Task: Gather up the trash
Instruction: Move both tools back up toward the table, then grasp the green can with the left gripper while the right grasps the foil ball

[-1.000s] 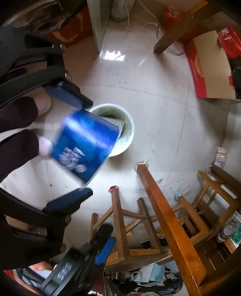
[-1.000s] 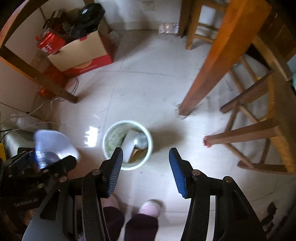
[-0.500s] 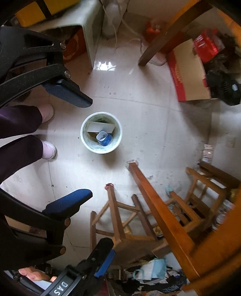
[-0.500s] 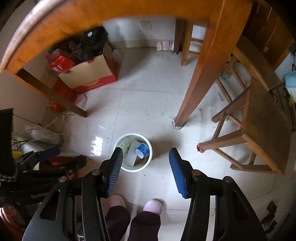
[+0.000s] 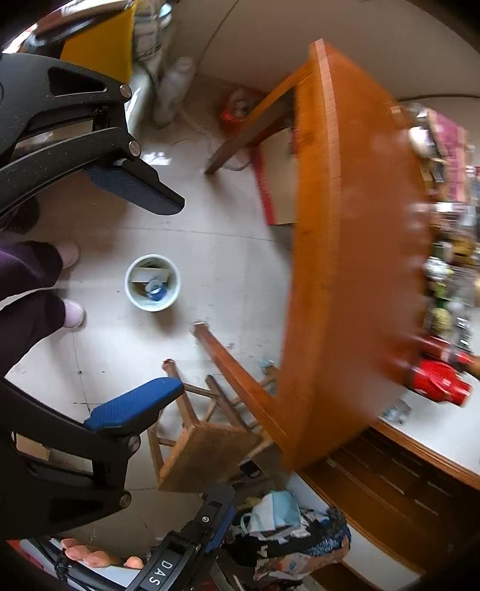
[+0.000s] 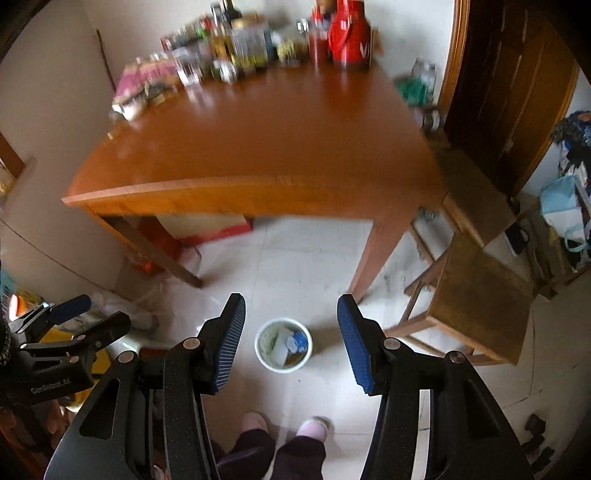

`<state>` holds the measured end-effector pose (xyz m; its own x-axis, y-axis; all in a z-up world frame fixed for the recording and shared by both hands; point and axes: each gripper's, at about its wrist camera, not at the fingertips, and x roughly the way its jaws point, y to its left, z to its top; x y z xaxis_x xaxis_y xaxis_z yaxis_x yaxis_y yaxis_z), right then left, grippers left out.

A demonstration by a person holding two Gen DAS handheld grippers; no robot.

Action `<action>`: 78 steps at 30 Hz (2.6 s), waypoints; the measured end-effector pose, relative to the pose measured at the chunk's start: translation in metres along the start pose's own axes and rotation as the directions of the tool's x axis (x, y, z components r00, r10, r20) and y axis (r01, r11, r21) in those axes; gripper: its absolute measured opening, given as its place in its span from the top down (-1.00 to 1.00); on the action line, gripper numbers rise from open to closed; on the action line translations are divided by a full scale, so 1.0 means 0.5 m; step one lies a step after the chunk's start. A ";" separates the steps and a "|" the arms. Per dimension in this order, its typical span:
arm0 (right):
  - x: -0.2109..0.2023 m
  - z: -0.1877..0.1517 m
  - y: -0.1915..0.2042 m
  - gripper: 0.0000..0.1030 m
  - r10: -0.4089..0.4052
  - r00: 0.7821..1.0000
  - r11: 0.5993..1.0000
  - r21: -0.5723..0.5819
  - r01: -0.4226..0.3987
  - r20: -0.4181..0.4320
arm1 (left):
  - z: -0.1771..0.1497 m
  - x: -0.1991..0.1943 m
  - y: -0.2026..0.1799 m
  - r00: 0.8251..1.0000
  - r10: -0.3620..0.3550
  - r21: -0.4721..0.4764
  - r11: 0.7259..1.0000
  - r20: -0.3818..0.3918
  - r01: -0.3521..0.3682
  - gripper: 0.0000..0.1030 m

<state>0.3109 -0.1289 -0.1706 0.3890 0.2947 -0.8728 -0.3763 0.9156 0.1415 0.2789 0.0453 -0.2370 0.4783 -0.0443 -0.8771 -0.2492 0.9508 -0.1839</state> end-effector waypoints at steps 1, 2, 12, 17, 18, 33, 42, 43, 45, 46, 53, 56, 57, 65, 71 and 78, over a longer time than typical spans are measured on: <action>-0.020 0.005 0.006 0.07 0.001 1.000 1.000 0.004 -0.001 0.019 | 0.008 -0.032 -0.001 1.000 -0.006 0.009 1.000 0.024 0.006 -0.74; -0.044 0.010 0.016 0.07 0.007 0.999 1.000 0.009 -0.008 0.034 | 0.016 -0.061 -0.001 0.999 -0.013 0.017 1.000 0.046 0.012 -0.74; -0.237 0.041 0.122 0.07 -0.002 0.968 1.000 -0.030 0.010 0.250 | 0.070 -0.315 0.010 0.962 -0.031 0.119 0.993 0.272 -0.002 -0.74; -0.298 0.049 0.176 -0.02 -0.028 0.941 0.996 -0.068 0.054 0.337 | 0.079 -0.398 0.041 0.933 -0.051 0.125 0.992 0.357 0.006 -0.74; -0.307 0.049 0.183 -0.09 -0.034 0.935 0.996 -0.065 0.061 0.352 | 0.079 -0.408 0.044 0.928 -0.055 0.125 0.992 0.369 0.009 -0.75; -0.335 0.106 0.180 -0.78 -0.062 0.882 0.998 0.004 0.068 0.467 | 0.146 -0.412 0.063 0.901 -0.054 0.113 0.994 0.430 0.006 -0.97; -0.285 0.242 0.108 -0.78 -0.035 0.876 0.998 -0.031 0.057 0.482 | 0.299 -0.331 0.006 0.891 -0.019 0.098 0.995 0.454 -0.029 -0.97; -0.281 0.259 0.100 -0.78 -0.032 0.874 0.998 -0.032 0.054 0.485 | 0.323 -0.322 -0.003 0.890 -0.017 0.097 0.995 0.455 -0.031 -0.97; -0.271 0.302 0.080 -0.78 -0.023 0.872 0.998 -0.035 0.046 0.488 | 0.374 -0.305 -0.024 0.888 -0.009 0.088 0.995 0.459 -0.036 -0.97; -0.267 0.326 0.069 -0.78 -0.018 0.873 0.998 -0.040 0.042 0.487 | 0.399 -0.298 -0.033 0.887 -0.004 0.081 0.996 0.461 -0.038 -0.97; -0.219 0.450 0.001 -0.78 -0.007 0.874 0.996 -0.074 0.050 0.485 | 0.533 -0.222 -0.103 0.888 0.038 0.056 0.996 0.458 -0.071 -0.97; -0.186 0.488 -0.020 -0.78 -0.007 0.882 0.994 -0.091 0.057 0.471 | 0.574 -0.183 -0.117 0.894 0.055 0.039 0.996 0.444 -0.081 -0.97; -0.175 0.498 -0.025 -0.78 -0.007 0.884 0.994 -0.097 0.059 0.467 | 0.584 -0.172 -0.118 0.895 0.058 0.036 0.996 0.442 -0.082 -0.97; -0.070 0.585 -0.020 -0.78 0.031 0.931 0.994 -0.112 0.011 0.363 | 0.673 -0.090 -0.061 0.920 0.098 -0.014 0.995 0.379 -0.100 -0.97; 0.023 0.648 0.024 -0.78 0.051 0.955 0.998 -0.053 -0.037 0.294 | 0.757 -0.020 0.028 0.938 0.084 0.018 0.995 0.335 -0.096 -0.97; 0.176 0.723 0.107 -0.78 0.078 0.984 0.996 0.019 -0.082 0.158 | 0.863 0.062 0.171 0.953 0.092 0.035 0.994 0.289 -0.107 -0.97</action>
<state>0.6289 0.0449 -0.0712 0.4863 0.4047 -0.7744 -0.3910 0.8934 0.2213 0.6356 0.2576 -0.0885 0.6764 0.1339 -0.7242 -0.2689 0.9603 -0.0737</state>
